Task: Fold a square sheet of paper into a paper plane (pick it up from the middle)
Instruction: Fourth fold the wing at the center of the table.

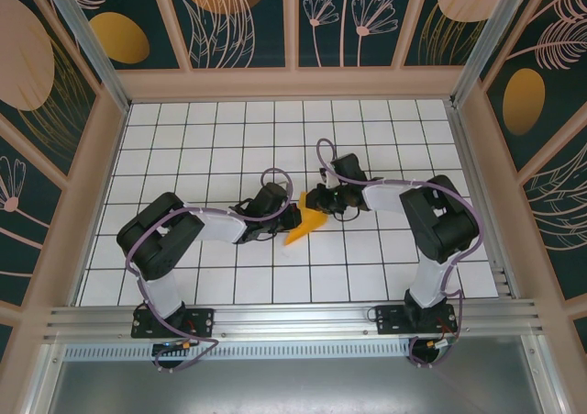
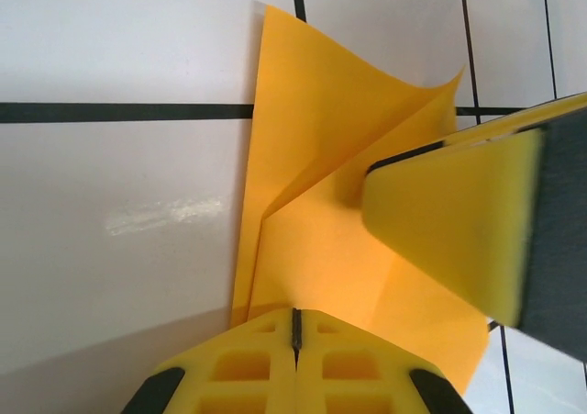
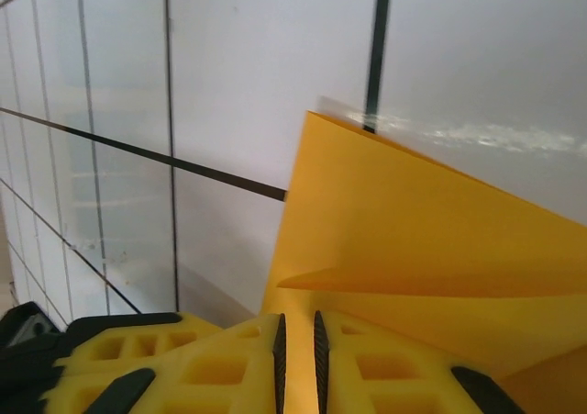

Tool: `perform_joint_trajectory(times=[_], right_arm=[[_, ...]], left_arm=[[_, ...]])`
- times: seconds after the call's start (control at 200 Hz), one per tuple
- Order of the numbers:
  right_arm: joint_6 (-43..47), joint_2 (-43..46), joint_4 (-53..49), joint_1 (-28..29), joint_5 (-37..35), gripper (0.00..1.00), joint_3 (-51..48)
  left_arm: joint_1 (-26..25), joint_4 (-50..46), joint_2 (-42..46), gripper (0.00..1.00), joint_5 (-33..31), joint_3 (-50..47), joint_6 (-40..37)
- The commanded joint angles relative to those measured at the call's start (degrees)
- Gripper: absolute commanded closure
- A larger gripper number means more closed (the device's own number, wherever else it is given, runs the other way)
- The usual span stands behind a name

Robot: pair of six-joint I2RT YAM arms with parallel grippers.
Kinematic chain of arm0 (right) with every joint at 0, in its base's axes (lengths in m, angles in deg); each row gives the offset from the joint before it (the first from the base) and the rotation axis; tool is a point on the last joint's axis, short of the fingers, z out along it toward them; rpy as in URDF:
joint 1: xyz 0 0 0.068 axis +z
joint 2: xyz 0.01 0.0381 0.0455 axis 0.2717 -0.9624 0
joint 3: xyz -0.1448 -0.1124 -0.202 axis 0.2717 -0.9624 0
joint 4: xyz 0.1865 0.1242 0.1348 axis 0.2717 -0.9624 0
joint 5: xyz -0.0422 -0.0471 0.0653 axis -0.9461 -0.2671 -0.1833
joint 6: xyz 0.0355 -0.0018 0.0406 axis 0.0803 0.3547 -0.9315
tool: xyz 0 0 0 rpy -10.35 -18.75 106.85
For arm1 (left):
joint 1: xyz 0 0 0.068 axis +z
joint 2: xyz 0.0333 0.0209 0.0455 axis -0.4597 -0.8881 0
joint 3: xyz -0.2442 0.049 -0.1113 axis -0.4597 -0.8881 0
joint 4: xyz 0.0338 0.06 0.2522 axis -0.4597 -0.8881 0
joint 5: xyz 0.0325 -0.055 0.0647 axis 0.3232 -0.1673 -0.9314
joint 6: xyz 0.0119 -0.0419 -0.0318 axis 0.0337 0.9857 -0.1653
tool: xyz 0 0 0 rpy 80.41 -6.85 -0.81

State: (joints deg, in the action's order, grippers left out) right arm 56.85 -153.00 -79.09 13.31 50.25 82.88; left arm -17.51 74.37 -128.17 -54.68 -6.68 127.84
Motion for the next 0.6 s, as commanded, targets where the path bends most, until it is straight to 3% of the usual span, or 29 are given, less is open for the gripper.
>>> perform_joint_trajectory(times=[0.0, 0.595], right_arm=[[0.2, 3.0, 2.1, -0.2, 1.4, 0.8, -1.0], [3.0, 0.3, 1.3, 1.6, 5.5, 0.81, -3.2]], left_arm=[[0.2, -1.5, -1.1, 0.97, -1.1, -0.1, 1.5], [0.2, -3.0, -2.1, 1.0, -2.0, -1.4, 3.7]])
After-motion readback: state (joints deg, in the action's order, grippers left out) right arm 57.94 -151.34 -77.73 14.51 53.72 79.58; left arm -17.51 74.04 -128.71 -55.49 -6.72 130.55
